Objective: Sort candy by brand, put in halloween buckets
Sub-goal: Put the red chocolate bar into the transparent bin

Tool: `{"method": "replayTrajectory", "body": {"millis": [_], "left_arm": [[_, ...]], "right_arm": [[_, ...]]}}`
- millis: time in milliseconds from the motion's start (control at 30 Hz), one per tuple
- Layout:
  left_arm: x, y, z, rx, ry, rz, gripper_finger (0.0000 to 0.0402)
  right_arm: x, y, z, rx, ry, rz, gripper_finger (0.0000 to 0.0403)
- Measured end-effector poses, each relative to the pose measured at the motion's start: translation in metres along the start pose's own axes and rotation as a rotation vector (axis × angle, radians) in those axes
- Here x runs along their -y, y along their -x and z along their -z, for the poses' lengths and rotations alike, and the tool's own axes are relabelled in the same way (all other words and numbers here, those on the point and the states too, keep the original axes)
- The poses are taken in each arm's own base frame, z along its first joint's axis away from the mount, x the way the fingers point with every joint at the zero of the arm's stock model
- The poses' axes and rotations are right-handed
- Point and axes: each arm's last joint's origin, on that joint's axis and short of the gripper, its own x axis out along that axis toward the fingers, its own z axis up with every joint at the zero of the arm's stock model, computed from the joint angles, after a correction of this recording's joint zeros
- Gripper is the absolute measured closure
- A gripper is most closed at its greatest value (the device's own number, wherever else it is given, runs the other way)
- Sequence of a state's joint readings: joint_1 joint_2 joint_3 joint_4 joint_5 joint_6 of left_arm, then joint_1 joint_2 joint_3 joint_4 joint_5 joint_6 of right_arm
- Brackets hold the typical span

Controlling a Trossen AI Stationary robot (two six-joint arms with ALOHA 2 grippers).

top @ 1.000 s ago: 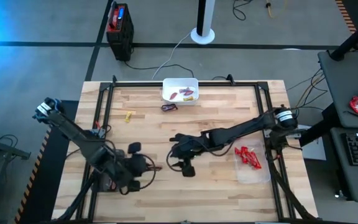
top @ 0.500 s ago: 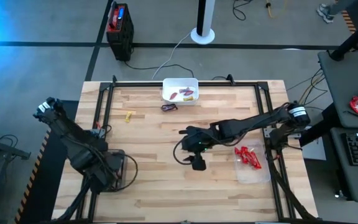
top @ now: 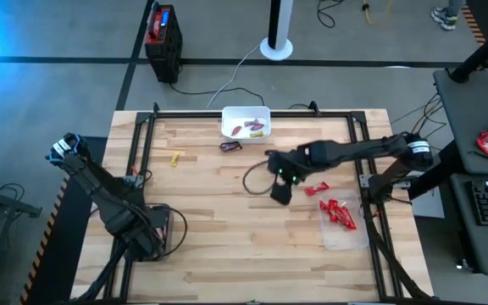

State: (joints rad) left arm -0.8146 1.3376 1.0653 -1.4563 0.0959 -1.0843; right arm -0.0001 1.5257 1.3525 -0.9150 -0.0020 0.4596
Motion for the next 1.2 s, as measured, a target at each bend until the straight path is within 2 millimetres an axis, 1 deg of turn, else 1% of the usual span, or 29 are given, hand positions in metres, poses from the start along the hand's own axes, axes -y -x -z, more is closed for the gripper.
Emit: {"method": "replayTrajectory", "body": {"millis": [100, 167, 300, 400, 467, 533, 633, 700, 800, 1200], "left_arm": [[0.000, 0.003, 0.000, 0.022, -0.009, 0.001, 0.0194], [0.001, 0.008, -0.002, 0.091, -0.012, -0.009, 0.0189], [0.002, 0.023, -0.009, 0.332, -0.020, -0.063, 0.0188], [0.004, 0.034, -0.012, 0.498, -0.073, -0.110, 0.0191], [0.004, 0.038, -0.014, 0.589, -0.116, -0.149, 0.0193], [0.004, 0.041, -0.016, 0.659, -0.150, -0.198, 0.0194], [0.003, 0.041, -0.017, 0.710, -0.178, -0.253, 0.0194], [0.002, 0.039, -0.018, 0.718, -0.187, -0.273, 0.0194], [0.002, 0.038, -0.018, 0.732, -0.187, -0.291, 0.0194], [0.001, 0.035, -0.019, 0.731, -0.184, -0.298, 0.0194]], "right_arm": [[0.022, 0.001, 0.003, -0.093, -0.116, 0.095, 0.0138], [0.036, -0.001, 0.006, -0.161, -0.171, 0.164, 0.0140], [0.060, -0.014, 0.015, -0.301, -0.283, 0.288, 0.0145], [0.072, -0.027, 0.024, -0.382, -0.308, 0.329, 0.0147], [0.079, -0.035, 0.031, -0.419, -0.289, 0.330, 0.0147], [0.083, -0.043, 0.039, -0.448, -0.239, 0.326, 0.0147], [0.084, -0.050, 0.050, -0.509, -0.158, 0.280, 0.0151], [0.084, -0.056, 0.054, -0.515, -0.159, 0.255, 0.0154], [0.084, -0.067, 0.056, -0.514, -0.181, 0.232, 0.0158], [0.085, -0.106, 0.062, -0.659, -0.170, 0.226, 0.0166]]}}
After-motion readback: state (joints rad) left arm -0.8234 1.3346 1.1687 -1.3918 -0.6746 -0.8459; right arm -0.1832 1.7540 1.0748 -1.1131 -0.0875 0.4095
